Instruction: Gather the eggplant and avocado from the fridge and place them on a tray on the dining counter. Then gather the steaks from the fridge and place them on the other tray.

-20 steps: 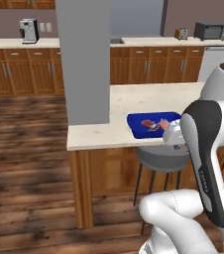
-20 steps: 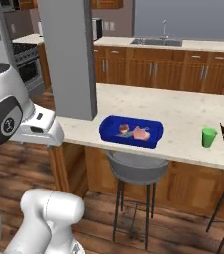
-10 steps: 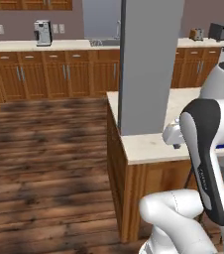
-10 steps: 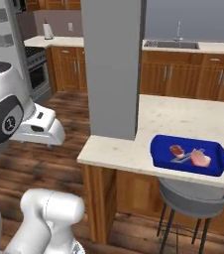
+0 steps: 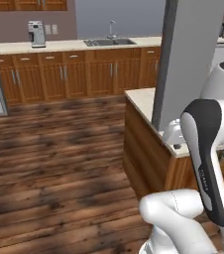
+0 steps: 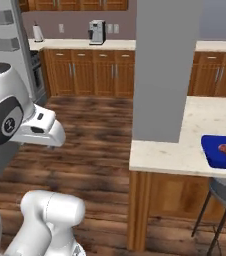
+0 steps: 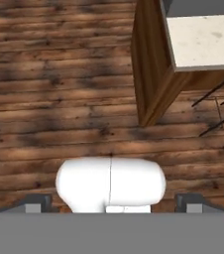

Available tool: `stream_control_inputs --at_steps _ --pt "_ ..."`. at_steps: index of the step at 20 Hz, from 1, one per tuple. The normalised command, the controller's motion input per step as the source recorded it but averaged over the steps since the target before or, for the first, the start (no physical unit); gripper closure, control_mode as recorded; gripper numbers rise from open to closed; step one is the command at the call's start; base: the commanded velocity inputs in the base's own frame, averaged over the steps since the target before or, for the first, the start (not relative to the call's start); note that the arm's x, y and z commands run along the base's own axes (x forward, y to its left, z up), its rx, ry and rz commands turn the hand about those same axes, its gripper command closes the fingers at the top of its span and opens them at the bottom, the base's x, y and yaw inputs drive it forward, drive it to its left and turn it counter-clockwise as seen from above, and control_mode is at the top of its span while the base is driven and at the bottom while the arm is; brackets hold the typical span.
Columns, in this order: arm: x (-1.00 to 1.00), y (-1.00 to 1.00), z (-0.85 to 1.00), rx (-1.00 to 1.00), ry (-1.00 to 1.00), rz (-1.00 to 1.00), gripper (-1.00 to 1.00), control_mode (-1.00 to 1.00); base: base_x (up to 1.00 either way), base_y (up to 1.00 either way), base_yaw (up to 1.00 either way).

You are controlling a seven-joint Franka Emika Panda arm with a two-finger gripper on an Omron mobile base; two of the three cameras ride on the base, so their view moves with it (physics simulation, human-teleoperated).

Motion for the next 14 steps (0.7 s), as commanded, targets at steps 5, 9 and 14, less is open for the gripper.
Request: stream_control_inputs --at_steps 5,9,14 --pt "0.00 0.00 0.00 0.00 0.00 0.00 -1.00 1.00 0.93 0.75 -0.01" --pt "0.00 0.00 0.00 0.00 0.00 0.00 -1.00 1.00 1.00 0.06 0.14" --pt "0.00 0.00 0.00 0.00 0.00 0.00 -1.00 1.00 1.00 0.00 0.12"
